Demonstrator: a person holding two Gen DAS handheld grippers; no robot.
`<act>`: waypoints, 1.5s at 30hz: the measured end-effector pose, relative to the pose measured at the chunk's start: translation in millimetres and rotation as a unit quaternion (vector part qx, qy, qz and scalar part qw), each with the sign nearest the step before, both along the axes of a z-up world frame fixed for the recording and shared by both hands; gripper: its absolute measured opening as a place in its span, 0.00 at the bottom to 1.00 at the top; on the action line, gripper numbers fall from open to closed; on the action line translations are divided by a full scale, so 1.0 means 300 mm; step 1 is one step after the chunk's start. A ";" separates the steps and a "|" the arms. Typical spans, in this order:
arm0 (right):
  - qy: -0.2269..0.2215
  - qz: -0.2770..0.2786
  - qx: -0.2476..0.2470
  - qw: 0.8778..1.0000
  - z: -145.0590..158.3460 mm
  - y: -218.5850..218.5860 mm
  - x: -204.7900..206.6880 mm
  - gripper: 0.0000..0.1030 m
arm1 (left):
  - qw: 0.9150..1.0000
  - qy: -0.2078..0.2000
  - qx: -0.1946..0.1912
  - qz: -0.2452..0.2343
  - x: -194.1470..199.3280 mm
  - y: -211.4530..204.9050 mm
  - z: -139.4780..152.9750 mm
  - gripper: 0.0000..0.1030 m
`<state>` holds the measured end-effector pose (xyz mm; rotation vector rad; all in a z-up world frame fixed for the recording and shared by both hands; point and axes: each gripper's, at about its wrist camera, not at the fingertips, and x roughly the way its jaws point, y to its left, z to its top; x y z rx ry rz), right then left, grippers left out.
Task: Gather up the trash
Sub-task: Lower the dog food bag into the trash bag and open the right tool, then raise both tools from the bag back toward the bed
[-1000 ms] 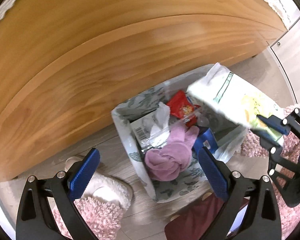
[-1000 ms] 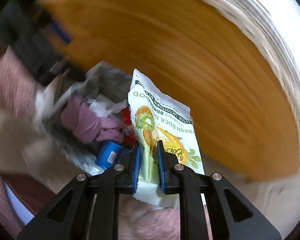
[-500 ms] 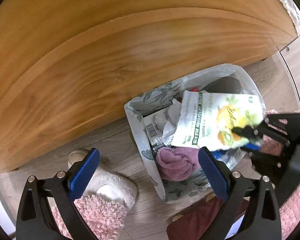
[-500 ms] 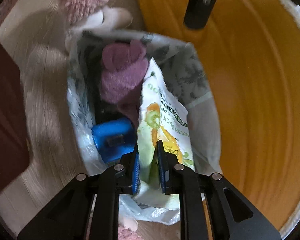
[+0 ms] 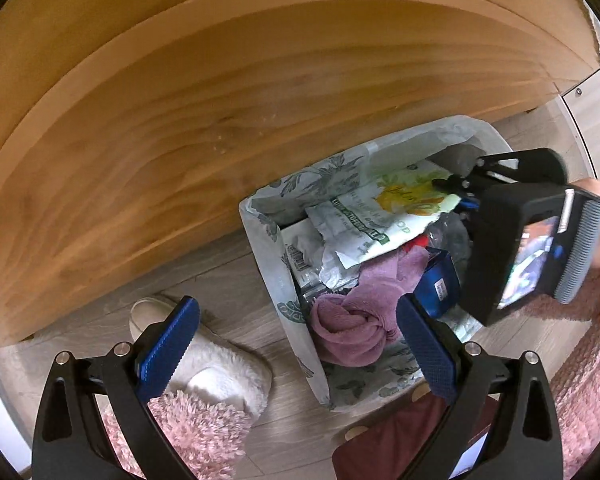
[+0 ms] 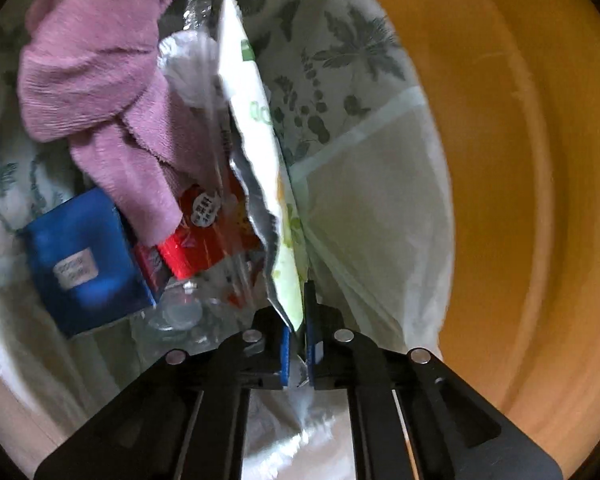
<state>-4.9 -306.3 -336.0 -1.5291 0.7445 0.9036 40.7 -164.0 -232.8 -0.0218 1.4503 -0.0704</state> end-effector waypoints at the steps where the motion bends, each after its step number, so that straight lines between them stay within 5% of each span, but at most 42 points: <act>1: 0.001 -0.007 -0.001 1.000 -0.012 0.009 0.009 0.05 | 1.000 0.001 0.000 0.000 0.000 0.002 -0.001 0.93; 18: -0.036 -0.061 -0.021 0.997 -0.154 0.115 0.086 0.04 | 1.000 0.009 -0.005 0.011 0.013 0.023 -0.027 0.93; 26: 0.007 -0.108 -0.013 0.994 -0.092 0.150 0.206 0.07 | 1.000 0.005 -0.009 0.008 0.019 0.014 -0.011 0.93; 29: 0.030 -0.126 0.010 0.991 -0.053 0.150 0.234 0.17 | 1.000 0.003 -0.010 0.009 0.020 0.017 -0.005 0.93; 31: 0.057 -0.140 0.022 0.988 -0.025 0.146 0.244 0.40 | 1.000 0.002 -0.010 0.010 0.019 0.019 -0.001 0.93; 45: 0.116 -0.205 0.118 0.965 0.213 0.067 0.222 0.78 | 1.000 -0.009 -0.015 0.010 0.006 0.027 0.022 0.93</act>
